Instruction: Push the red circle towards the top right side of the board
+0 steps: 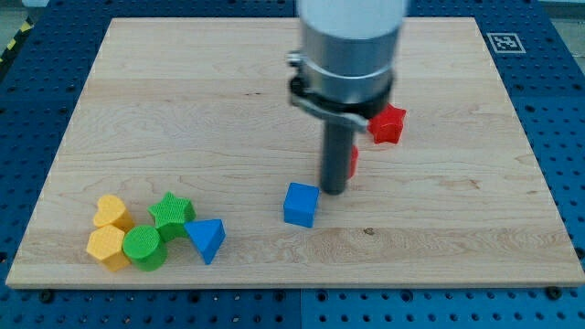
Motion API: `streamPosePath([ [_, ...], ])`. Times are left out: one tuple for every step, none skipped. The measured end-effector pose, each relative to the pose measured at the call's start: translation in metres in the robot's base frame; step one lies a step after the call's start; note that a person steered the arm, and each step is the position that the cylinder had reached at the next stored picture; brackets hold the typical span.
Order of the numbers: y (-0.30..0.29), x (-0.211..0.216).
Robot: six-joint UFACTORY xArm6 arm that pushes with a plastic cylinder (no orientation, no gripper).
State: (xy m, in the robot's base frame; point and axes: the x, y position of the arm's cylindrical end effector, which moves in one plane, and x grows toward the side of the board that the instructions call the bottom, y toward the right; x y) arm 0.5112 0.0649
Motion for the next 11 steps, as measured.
streamPosePath([
  [0.056, -0.046],
  [0.077, -0.095],
  [0.079, -0.071],
  [0.073, -0.028],
  [0.029, 0.001],
  [-0.020, -0.002],
  [0.005, -0.052],
  [0.073, -0.087],
  [0.098, -0.088],
  [0.099, -0.088],
  [0.099, -0.091],
])
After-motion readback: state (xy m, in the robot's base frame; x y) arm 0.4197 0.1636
